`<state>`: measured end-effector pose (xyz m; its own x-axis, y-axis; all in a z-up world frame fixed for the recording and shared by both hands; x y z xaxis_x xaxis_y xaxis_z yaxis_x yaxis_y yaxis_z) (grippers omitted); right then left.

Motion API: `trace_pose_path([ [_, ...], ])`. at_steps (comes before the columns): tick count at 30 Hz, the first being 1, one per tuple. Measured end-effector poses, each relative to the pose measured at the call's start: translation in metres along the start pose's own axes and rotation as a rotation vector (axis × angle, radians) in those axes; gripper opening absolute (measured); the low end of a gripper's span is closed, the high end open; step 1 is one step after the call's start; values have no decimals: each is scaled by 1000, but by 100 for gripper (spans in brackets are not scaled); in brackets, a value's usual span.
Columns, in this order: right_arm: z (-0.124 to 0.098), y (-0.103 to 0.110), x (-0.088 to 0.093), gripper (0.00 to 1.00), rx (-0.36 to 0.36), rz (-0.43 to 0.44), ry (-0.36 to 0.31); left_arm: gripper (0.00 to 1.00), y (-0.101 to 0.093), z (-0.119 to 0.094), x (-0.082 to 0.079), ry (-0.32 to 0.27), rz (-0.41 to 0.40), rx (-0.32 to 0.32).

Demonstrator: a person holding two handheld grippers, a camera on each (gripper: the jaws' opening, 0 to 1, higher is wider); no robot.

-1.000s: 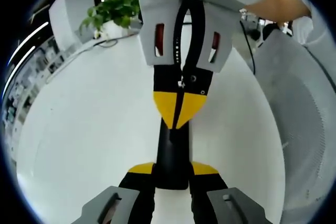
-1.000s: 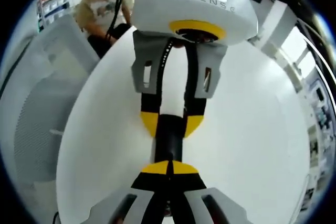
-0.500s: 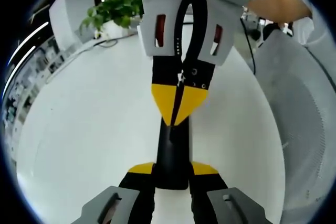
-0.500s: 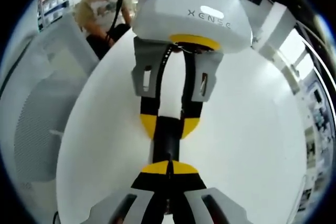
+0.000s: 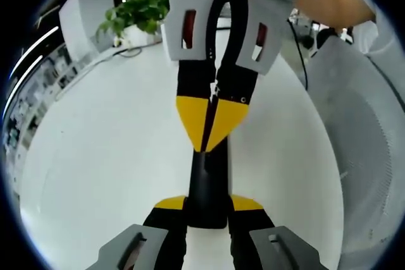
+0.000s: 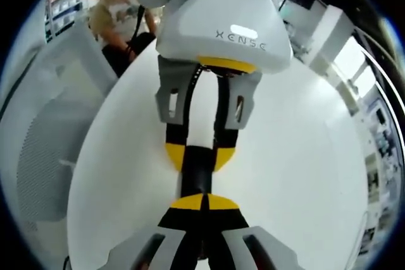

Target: Press the specified remote control buttons in sequence, fully releasing each button before pressing the next.

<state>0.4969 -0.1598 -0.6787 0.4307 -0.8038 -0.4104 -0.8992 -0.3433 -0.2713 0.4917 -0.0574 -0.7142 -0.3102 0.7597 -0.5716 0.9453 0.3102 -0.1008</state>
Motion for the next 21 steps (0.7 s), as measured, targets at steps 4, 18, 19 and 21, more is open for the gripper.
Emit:
trace_pose_path([
  [4,1,0,0,0,-4,0,-1,24,0,0,0,-1,0,0],
  [18,8,1,0,0,-23,-2,-2,24,0,0,0,0,0,0],
  [19,8,1,0,0,-24,-3,-1,24,0,0,0,0,1,0],
  [21,10,1,0,0,-28,-5,-2,24,0,-1,0,-1,0,0],
])
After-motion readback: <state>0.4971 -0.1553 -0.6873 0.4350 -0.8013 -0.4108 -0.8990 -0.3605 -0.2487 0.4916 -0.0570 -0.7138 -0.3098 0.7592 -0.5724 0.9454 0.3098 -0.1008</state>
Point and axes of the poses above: the point that each gripper's makers call its tool centre point, and the gripper's own axes: z roughly forward along the fingers, y roughly to its left, x roughly out of its underside, the point moved 8 cm from there along -z, roughly backward along the fingers, and after that the axes turned 13 degrees about -z, right-handed, at the moved point
